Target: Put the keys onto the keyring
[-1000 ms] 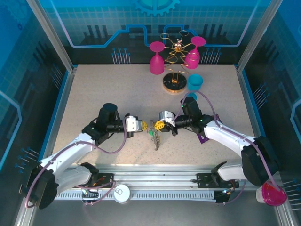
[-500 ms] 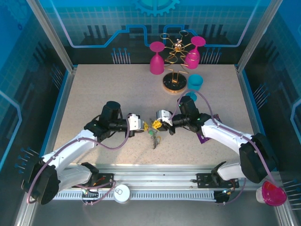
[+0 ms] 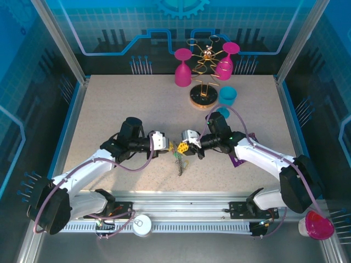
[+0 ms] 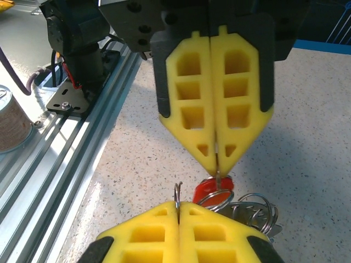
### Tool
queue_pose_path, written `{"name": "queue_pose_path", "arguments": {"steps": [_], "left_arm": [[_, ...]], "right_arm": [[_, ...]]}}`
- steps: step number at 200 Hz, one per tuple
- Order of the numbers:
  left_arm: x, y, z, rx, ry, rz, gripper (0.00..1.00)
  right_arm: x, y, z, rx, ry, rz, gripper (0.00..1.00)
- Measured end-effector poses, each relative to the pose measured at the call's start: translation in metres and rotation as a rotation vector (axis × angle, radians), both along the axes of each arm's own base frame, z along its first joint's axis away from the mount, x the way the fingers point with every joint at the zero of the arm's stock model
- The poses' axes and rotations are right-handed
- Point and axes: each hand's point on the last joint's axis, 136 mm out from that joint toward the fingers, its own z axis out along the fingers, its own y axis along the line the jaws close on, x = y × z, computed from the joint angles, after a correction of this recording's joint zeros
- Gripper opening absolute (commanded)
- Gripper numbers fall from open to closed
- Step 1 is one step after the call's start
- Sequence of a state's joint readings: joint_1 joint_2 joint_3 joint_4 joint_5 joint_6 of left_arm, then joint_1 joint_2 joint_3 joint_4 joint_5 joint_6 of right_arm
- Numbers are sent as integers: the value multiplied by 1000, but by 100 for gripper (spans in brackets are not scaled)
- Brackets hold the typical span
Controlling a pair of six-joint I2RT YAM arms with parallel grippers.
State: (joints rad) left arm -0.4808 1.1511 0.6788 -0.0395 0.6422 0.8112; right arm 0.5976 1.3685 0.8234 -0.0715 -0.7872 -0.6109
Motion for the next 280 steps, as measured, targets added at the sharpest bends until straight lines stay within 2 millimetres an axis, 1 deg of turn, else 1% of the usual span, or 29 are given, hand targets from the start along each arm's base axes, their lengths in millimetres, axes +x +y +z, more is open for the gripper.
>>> {"name": "queue_pose_path", "arguments": {"steps": [49, 90, 141, 232, 280], "left_arm": [[5, 0, 3, -2, -24, 14, 0], [2, -1, 4, -10, -20, 0, 0], [-3, -2, 10, -27, -35, -19, 0], [-3, -2, 10, -19, -56, -27, 0], [1, 0, 9, -5, -73, -5, 0]], "right_arm": [[1, 1, -2, -16, -14, -5, 0], [9, 3, -3, -30, -32, -33, 0], [16, 4, -1, -31, -41, -68, 0], [19, 7, 4, -14, -30, -87, 0], [24, 8, 7, 7, -8, -127, 0]]}}
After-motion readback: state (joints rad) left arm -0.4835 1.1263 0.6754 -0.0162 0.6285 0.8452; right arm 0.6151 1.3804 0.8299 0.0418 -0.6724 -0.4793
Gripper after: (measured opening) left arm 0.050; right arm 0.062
